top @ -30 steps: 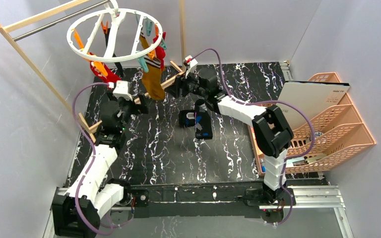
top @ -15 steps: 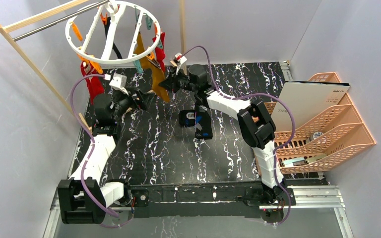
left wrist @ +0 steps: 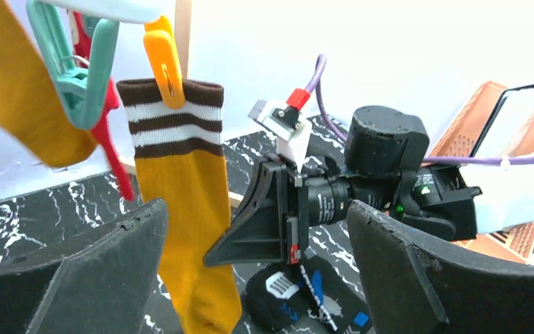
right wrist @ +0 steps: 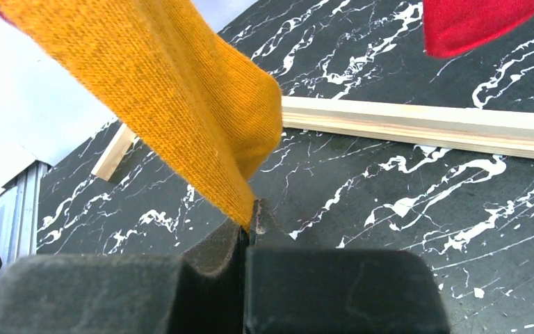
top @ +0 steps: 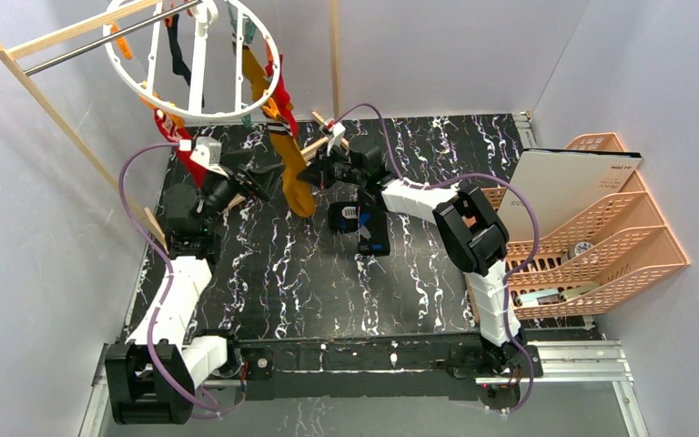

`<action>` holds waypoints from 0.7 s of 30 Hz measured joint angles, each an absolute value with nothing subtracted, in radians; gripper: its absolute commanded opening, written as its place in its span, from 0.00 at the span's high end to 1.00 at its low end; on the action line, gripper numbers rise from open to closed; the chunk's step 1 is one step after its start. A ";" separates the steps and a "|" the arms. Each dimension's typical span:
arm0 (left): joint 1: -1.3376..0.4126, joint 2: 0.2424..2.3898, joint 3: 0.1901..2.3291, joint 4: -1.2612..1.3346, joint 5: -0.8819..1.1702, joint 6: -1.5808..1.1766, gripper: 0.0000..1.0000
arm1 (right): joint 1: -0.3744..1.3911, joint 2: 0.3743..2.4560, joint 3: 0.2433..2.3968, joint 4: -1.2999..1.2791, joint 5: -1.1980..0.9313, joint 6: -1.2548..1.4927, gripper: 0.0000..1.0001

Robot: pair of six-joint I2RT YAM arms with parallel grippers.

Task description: Remove the socks clipped to the hanger

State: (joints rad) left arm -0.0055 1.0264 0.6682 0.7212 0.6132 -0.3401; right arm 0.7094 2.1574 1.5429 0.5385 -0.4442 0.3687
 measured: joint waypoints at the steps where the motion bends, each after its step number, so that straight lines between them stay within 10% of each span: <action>1: -0.006 1.028 0.664 0.748 0.610 -0.357 0.03 | 0.711 2.157 1.541 0.540 -0.445 0.369 0.99; 21: -0.236 1.337 0.660 1.213 0.465 -0.614 0.34 | 0.740 2.154 1.569 0.551 -0.437 0.379 0.99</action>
State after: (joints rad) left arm -0.2359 1.3369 0.6601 1.2129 0.4648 -0.6136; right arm 0.7403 2.1540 1.5692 0.5510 -0.4366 0.3786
